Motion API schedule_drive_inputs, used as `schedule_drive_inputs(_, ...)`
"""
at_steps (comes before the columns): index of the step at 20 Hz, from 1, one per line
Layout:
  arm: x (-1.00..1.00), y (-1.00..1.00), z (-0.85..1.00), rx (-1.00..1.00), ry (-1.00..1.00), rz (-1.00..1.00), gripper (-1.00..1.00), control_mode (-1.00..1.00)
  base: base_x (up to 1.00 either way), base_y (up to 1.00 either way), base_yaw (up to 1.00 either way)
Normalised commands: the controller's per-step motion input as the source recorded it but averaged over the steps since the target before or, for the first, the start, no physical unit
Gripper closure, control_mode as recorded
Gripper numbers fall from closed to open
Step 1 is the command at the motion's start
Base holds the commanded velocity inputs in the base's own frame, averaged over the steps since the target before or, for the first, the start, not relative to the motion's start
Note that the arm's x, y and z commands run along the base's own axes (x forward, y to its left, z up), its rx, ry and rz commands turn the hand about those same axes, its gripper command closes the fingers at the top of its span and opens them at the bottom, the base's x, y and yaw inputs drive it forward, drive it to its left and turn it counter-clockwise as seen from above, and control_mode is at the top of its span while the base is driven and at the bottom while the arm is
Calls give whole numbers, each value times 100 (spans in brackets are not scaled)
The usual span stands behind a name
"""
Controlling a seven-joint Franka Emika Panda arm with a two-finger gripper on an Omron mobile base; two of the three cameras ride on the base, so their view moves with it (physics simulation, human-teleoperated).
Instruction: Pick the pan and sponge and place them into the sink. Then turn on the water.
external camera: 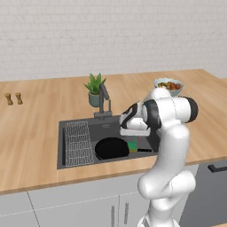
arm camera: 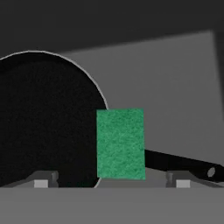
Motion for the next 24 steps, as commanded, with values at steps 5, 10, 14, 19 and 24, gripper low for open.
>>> schedule_drive_inputs(5, -46, 1, 100, 6, -21, 0, -100, -100, 0, 0, 0)
schedule_drive_inputs(10, -23, 0, 100, 2, -17, 1, -100, -100, 0, 0, 0)
schedule_drive_inputs(14, -27, 1, 97, 0, -17, 2, -100, -100, 0, 0, 0)
schedule_drive_inputs(19, -11, 0, 24, 0, -4, 0, -100, -100, 0, 0, 0)
schedule_drive_inputs(24, 0, 0, 0, 1, 0, 0, -100, -100, 0, 0, 0)
